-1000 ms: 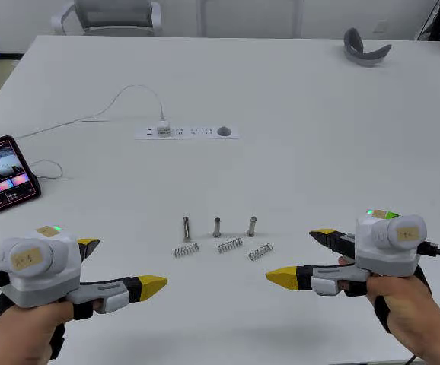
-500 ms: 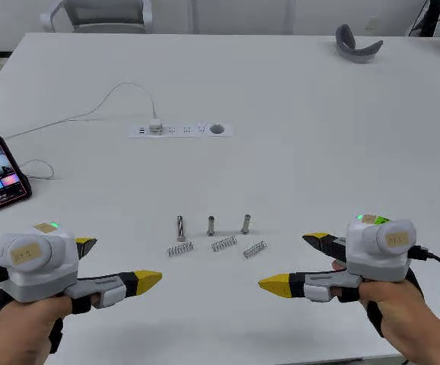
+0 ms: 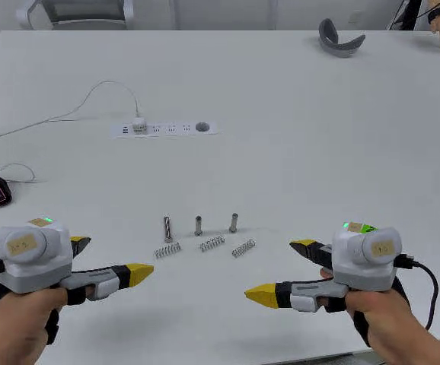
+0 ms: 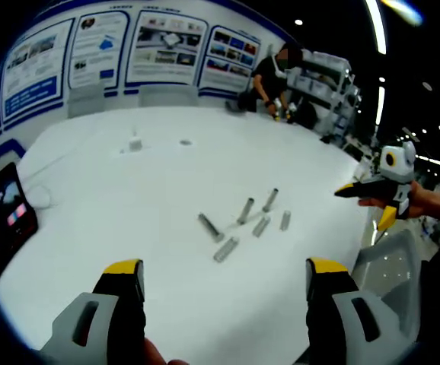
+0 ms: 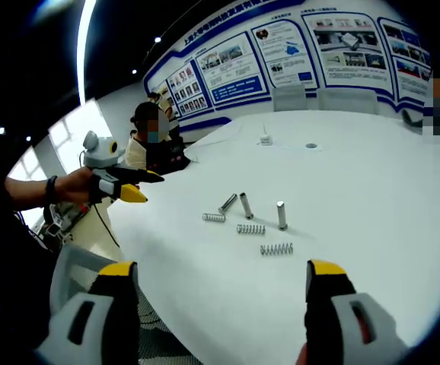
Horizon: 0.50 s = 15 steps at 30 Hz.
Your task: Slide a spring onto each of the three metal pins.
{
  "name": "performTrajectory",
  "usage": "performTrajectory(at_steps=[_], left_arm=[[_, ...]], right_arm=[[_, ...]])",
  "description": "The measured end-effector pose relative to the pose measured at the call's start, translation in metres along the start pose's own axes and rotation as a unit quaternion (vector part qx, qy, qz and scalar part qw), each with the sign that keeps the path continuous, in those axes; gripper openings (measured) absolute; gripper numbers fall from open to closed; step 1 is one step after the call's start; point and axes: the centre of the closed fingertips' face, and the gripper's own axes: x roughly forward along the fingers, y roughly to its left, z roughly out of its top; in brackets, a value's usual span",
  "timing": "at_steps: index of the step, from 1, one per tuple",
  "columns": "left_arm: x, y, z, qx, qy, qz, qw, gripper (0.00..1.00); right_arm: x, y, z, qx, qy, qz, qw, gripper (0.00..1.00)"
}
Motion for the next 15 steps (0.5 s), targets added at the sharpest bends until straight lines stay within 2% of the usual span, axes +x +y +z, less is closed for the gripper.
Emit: performTrajectory(at_steps=[15], left_arm=[[0.029,0.001,0.004,0.008,0.020,-0.013,0.9997,0.85]], right_arm=[[0.001,0.001,-0.009,0.009,0.013,-0.009,0.9998,0.92]])
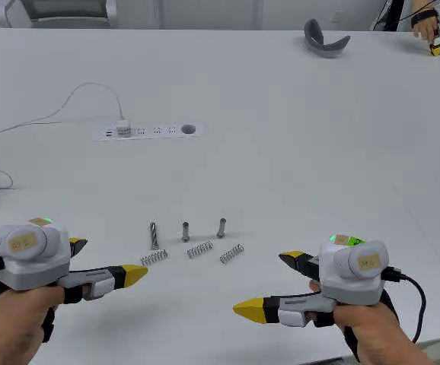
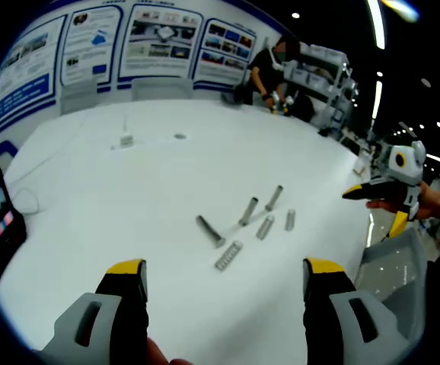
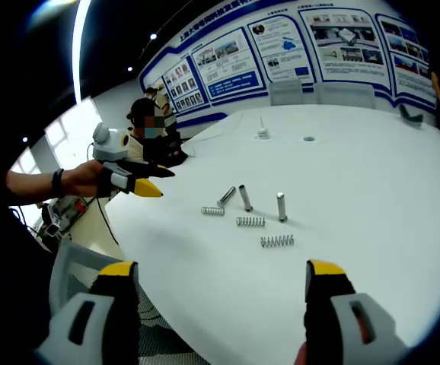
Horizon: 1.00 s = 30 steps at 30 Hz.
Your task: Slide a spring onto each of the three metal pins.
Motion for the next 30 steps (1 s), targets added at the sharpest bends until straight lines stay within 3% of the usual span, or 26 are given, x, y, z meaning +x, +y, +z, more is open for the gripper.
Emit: performTrajectory(at_steps=[15,30], left_arm=[[0.031,0.010,0.003,-0.003,0.014,-0.013,0.9998,0.79],[0.063,0.021,0.005,-0.045,0.017,-0.014,0.9987,0.75]], right_arm=[[0.003,0.000,-0.002,0.012,-0.001,-0.002,0.9999,0.92],[0.006,-0.003,-0.004,0.019,0.000,0.000,0.9998,0.92]])
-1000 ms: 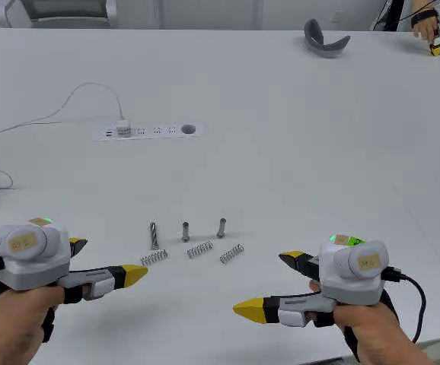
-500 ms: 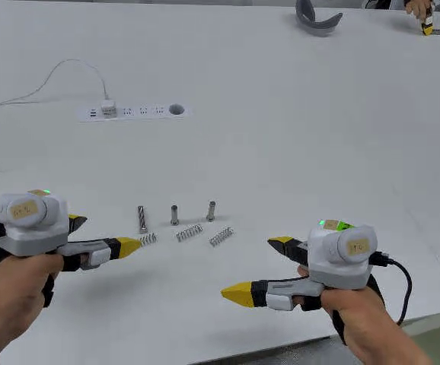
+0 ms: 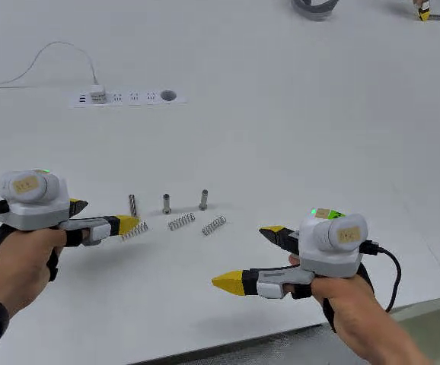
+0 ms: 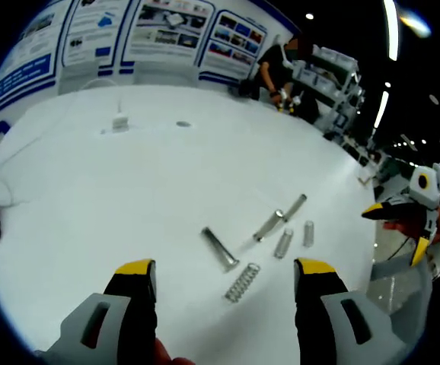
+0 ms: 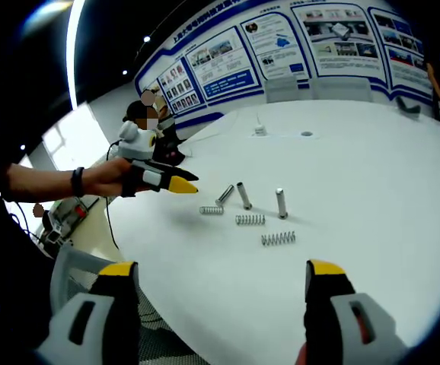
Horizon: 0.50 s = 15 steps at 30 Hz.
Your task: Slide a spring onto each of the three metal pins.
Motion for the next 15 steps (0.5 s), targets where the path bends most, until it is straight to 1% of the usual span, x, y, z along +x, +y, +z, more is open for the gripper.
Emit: performTrajectory(at_steps=[5,6,9,15], left_arm=[[0.012,0.008,0.003,-0.016,-0.001,0.006,0.9998,0.68],[0.012,0.006,0.003,-0.018,-0.001,0.006,0.9998,0.67],[0.018,0.009,0.003,-0.024,0.001,0.014,0.9996,0.63],[0.032,0.013,0.000,-0.048,0.002,0.012,0.9987,0.53]], right_arm=[[0.001,-0.001,0.001,0.003,0.000,0.001,1.0000,0.91],[0.002,-0.001,0.000,0.004,0.001,0.001,1.0000,0.91],[0.003,-0.001,0.000,0.006,0.002,0.002,1.0000,0.91],[0.005,-0.001,-0.003,0.011,0.005,0.004,0.9999,0.90]])
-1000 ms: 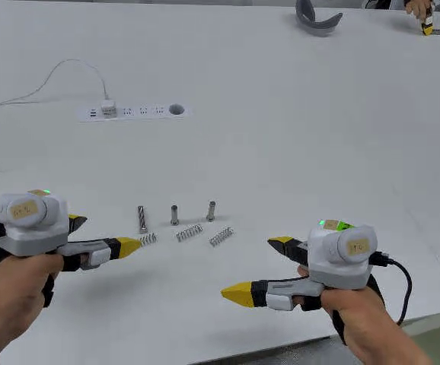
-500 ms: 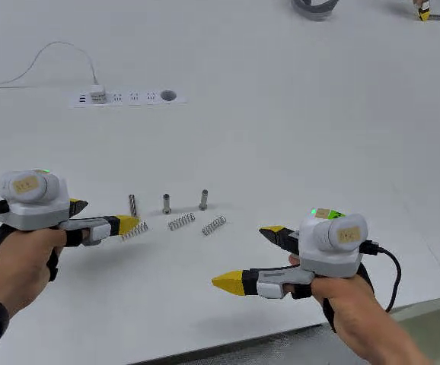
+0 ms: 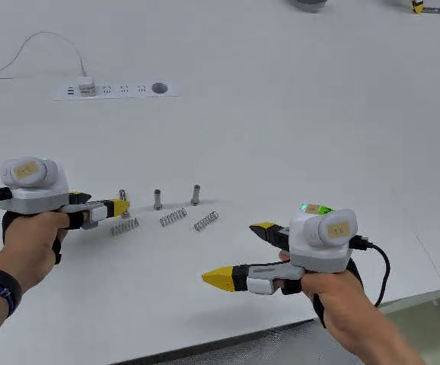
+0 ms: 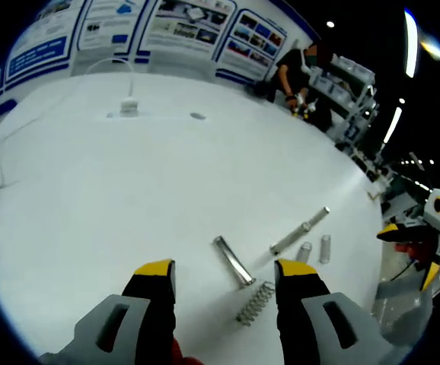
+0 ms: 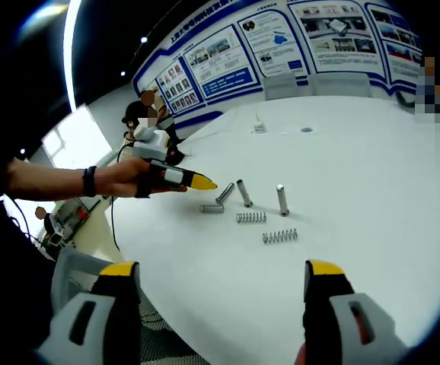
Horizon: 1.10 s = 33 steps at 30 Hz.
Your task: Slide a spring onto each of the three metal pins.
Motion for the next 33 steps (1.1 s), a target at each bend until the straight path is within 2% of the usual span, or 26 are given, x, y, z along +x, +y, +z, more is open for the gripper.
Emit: performTrajectory(at_steps=[2,11,21,25,29,33], left_arm=[[0.005,0.002,-0.001,-0.009,0.002,0.004,0.9999,0.50],[0.019,-0.001,0.002,-0.024,-0.005,-0.002,0.9997,0.38],[0.026,-0.007,0.003,-0.022,-0.008,0.003,0.9997,0.28],[0.028,-0.003,0.001,0.019,0.004,0.022,0.9996,0.23],[0.027,0.000,0.000,0.079,0.022,0.036,0.9959,0.18],[0.026,0.001,-0.004,0.106,0.040,0.043,0.9927,0.16]], right_arm=[[0.001,0.000,-0.002,0.003,0.002,0.001,1.0000,0.90],[0.003,0.001,-0.005,0.011,0.005,0.005,0.9999,0.89],[0.005,0.002,-0.009,0.018,0.008,0.009,0.9998,0.88],[0.005,0.003,-0.009,0.020,0.008,0.011,0.9997,0.88],[0.005,0.003,-0.009,0.021,0.008,0.013,0.9997,0.87],[0.005,0.004,-0.009,0.021,0.007,0.015,0.9996,0.87]])
